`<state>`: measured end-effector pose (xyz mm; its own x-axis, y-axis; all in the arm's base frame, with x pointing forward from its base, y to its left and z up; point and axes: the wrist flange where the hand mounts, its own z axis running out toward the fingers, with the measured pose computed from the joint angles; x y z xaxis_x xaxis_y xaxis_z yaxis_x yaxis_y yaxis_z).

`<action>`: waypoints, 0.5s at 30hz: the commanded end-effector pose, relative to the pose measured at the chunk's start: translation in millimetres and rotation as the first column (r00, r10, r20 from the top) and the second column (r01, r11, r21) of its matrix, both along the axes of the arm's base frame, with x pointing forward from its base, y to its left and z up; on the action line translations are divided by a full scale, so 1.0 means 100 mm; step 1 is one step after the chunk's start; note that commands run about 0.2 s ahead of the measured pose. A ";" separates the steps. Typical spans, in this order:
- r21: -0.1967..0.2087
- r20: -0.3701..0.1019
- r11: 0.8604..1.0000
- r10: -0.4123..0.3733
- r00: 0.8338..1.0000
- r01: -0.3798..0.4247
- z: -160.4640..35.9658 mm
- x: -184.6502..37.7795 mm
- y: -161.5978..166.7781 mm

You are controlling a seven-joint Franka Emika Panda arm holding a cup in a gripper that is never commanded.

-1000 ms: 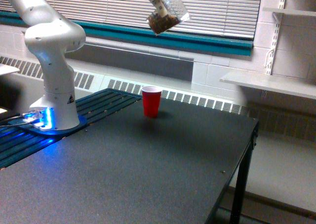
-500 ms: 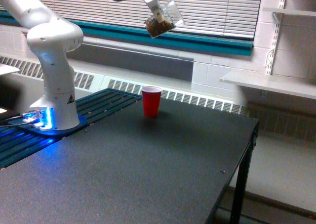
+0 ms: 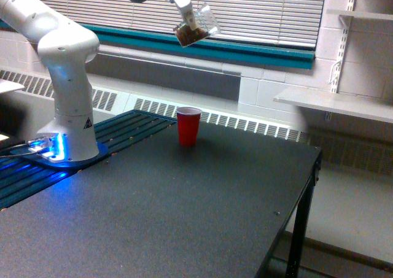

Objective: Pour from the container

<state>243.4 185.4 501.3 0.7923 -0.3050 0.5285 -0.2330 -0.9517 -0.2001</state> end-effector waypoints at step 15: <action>0.048 -0.099 0.998 -0.031 0.995 0.036 -0.30 -0.48 0.42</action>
<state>203.8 218.9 475.9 0.8304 -0.3135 0.4607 -0.2477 -0.9482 -0.1989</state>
